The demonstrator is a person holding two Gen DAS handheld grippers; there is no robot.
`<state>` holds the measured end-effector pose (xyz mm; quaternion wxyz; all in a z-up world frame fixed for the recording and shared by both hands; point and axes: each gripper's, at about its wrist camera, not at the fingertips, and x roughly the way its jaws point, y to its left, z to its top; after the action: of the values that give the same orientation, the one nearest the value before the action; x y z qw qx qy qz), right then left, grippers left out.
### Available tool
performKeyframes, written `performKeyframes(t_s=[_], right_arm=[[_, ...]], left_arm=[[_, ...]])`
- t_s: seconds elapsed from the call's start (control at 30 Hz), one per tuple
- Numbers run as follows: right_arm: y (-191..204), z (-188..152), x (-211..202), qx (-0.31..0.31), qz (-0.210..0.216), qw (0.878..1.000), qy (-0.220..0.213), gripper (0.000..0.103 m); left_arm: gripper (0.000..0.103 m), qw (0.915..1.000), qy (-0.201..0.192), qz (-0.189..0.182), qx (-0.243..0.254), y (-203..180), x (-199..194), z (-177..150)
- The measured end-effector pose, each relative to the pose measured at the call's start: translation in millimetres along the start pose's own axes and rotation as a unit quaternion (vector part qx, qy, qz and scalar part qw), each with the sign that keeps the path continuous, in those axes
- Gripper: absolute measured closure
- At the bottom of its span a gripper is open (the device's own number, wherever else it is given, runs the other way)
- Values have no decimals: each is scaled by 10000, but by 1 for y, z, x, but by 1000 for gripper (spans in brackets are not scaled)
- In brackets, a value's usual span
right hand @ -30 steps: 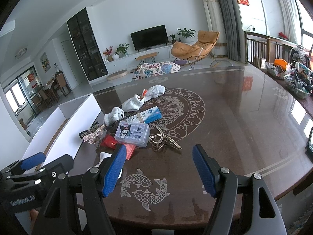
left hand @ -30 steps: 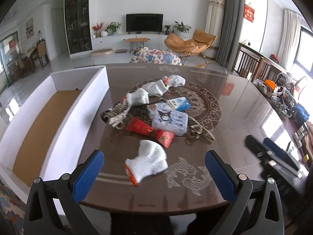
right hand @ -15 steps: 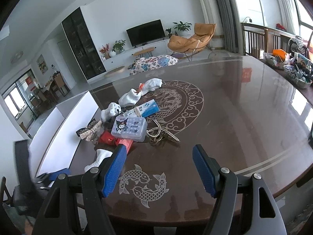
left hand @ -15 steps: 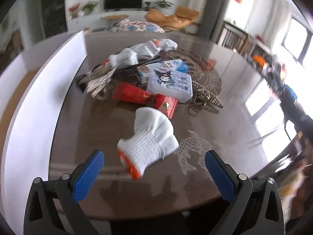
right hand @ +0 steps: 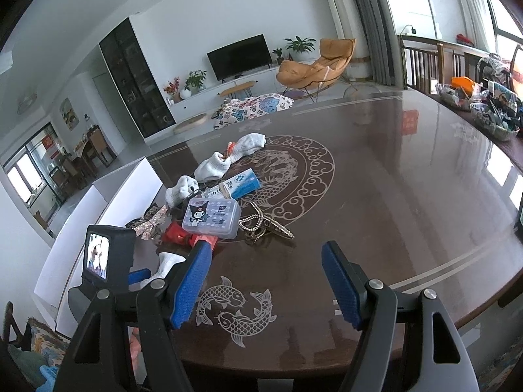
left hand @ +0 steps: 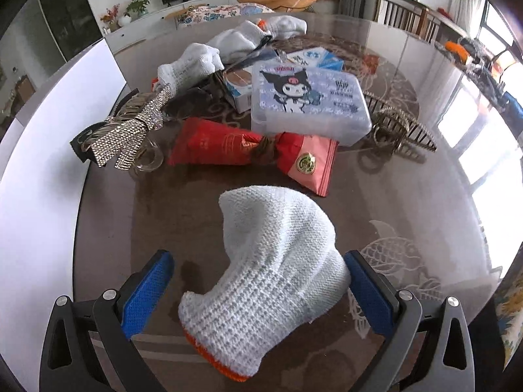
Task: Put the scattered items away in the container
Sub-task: 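Lower the left tool onto the white knit glove and close on it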
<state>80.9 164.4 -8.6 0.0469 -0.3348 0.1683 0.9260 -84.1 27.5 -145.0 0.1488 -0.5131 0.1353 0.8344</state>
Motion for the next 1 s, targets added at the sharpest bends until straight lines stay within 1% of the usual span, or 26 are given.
performKeyframes(t_s=[0.1,0.23,0.33,0.4,0.57,0.73,0.8,0.87,1.0], right_arm=[[-4,-1,1,50,-7,10000,17,32],[-9,2,9,-47,-83,9999,94,32],[-14,5,30,-311,-208,9985,404,32],[-21,4,38,-291,-216,9978,552,32],[-31,-10,47,-70,17,9976,692,32],[-20,-22,59,-362,-32,9951,924,32],[-19,-28,63,-387,12,9940,1020,32],[-19,-32,66,-413,42,9934,1071,32],[-21,-37,67,-443,111,9935,1039,32]], left_arm=[[0,10000,-2,23,4,-1,2,0],[0,9998,76,-133,-152,4,5,0],[0,9992,138,-243,-295,8,8,1],[0,9991,139,-246,-323,9,8,1],[0,9991,89,-233,-339,8,8,1],[0,9987,267,-238,-358,8,11,3],[0,9986,295,-237,-364,8,12,6],[0,9987,250,-232,-388,8,11,5],[0,9990,35,-215,-394,8,9,1]])
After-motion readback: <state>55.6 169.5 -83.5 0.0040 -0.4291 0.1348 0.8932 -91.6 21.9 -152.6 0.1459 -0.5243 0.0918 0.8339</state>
